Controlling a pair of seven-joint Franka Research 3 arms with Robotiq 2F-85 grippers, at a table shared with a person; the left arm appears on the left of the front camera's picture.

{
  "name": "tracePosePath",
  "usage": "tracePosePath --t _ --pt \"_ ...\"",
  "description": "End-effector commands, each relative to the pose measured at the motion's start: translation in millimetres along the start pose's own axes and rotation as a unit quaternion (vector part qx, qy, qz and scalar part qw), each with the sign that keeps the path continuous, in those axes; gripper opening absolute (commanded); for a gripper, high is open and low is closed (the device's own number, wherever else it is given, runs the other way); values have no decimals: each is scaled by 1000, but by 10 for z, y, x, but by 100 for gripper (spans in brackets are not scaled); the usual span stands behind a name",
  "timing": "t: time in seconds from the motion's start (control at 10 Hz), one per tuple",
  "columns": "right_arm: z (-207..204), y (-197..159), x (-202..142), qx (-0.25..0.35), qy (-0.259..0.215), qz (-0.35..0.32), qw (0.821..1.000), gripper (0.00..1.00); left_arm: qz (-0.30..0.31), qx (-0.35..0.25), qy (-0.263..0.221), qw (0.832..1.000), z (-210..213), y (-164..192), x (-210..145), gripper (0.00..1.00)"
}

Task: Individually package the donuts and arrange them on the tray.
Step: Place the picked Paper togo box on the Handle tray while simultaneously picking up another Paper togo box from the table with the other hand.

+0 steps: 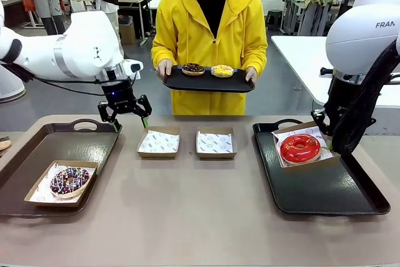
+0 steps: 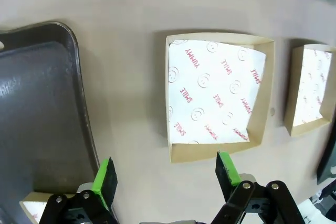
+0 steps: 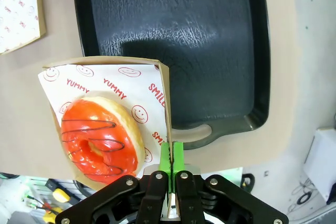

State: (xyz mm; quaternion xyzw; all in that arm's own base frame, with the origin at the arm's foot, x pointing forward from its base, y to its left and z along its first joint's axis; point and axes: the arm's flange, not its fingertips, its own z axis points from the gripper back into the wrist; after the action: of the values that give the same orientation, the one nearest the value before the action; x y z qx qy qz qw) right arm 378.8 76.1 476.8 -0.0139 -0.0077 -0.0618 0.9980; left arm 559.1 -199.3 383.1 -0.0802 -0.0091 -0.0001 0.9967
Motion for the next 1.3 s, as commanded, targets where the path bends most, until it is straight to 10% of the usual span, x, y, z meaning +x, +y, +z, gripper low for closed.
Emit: tracePosePath --t 0.0,1.2 --pt "9 4 -16 3 -1 0 1000 2 16 18 -10 1000 -166 -6 -23 98" --pt "-90 3 -7 -8 -4 5 1000 2 -7 16 -1 1000 -162 -52 -8 98"
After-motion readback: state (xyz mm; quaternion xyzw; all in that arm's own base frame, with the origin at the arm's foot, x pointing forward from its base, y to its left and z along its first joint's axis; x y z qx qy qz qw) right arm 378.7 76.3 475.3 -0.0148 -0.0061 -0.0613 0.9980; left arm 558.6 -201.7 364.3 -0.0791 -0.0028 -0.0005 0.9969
